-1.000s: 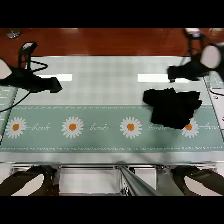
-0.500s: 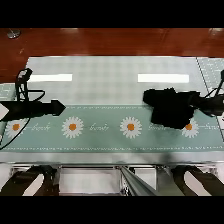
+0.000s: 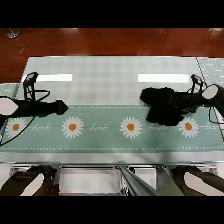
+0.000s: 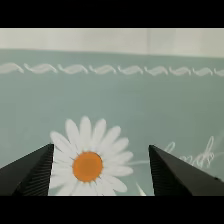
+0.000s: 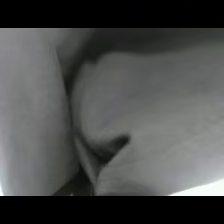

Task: Fold the shirts.

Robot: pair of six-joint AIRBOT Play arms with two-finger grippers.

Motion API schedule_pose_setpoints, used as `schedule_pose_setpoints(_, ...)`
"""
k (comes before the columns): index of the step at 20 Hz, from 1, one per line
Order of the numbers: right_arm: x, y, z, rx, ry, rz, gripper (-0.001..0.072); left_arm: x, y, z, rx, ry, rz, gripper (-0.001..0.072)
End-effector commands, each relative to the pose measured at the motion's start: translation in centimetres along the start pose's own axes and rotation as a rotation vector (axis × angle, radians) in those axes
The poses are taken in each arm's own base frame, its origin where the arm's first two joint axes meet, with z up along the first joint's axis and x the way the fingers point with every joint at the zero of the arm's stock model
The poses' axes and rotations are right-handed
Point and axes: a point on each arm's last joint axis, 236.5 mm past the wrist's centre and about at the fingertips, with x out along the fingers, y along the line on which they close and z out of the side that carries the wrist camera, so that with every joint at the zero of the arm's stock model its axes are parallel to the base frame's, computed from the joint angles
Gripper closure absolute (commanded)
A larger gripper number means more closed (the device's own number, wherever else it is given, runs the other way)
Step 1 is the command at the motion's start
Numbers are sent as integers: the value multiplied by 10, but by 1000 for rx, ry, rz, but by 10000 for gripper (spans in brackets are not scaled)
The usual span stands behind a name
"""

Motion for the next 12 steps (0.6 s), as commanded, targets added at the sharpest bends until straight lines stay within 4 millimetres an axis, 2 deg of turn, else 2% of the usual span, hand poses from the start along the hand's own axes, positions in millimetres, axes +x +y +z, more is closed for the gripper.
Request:
schedule_pose_setpoints(1,-67,56,45,-123,-146,132,685,-36,14,43,-6,-133,45,11)
schedule_pose_setpoints(3,-144,83,76,-185,-352,179,685,-82,9,73,-5,-268,44,11)
schedule_pose_setpoints(5,-224,107,89,-246,-541,221,685,-111,-9,76,7,-336,0,11)
schedule_pose_setpoints(8,-327,136,87,-332,-756,281,686,-118,-45,43,23,-278,-118,11)
schedule_pose_setpoints(10,-375,158,78,-389,-842,343,686,-113,-64,25,51,-247,-174,11)
schedule_pose_setpoints(12,-415,181,70,-447,-914,425,686,-100,-78,6,84,-192,-214,11)
